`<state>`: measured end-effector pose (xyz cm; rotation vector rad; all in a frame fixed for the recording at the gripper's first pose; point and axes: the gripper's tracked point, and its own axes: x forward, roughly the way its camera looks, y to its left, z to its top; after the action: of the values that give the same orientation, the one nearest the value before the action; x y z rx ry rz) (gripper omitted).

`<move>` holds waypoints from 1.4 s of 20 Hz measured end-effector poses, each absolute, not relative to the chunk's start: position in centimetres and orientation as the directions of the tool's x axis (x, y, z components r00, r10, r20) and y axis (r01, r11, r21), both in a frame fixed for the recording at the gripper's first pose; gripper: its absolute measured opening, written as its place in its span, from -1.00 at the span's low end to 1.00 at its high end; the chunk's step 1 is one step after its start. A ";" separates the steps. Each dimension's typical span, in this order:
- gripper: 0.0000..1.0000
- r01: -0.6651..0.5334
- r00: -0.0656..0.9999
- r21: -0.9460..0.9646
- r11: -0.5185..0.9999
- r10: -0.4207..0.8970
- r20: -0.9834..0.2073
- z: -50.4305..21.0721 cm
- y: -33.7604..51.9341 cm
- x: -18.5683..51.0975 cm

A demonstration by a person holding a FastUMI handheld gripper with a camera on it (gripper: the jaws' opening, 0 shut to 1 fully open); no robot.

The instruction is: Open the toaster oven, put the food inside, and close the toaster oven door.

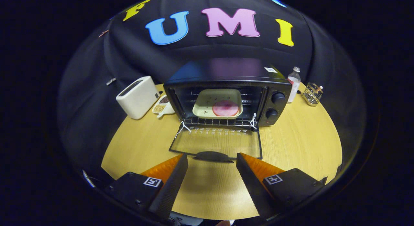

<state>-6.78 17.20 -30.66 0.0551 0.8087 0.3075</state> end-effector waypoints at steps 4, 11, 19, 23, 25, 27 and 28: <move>0.98 -0.279 0.582 0.164 0.946 0.303 -0.754 -33.1 19.1 -8.6; 0.99 -0.194 0.478 0.145 0.970 0.223 -0.849 -39.6 19.6 -8.8; 0.99 -0.059 0.445 0.099 0.993 0.115 -0.888 -43.4 18.8 -6.9; 0.99 0.005 0.465 0.101 0.995 0.087 -0.881 -43.3 18.5 -5.0; 0.98 0.003 0.470 0.097 0.995 0.084 -0.879 -43.2 18.5 -5.2; 1.00 -0.020 0.508 0.084 0.996 0.082 -0.857 -42.4 18.5 -5.1; 1.00 -0.027 0.523 0.083 0.996 0.085 -0.848 -42.0 18.5 -5.2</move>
<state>-5.23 18.46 -41.98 0.0614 1.0185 0.0671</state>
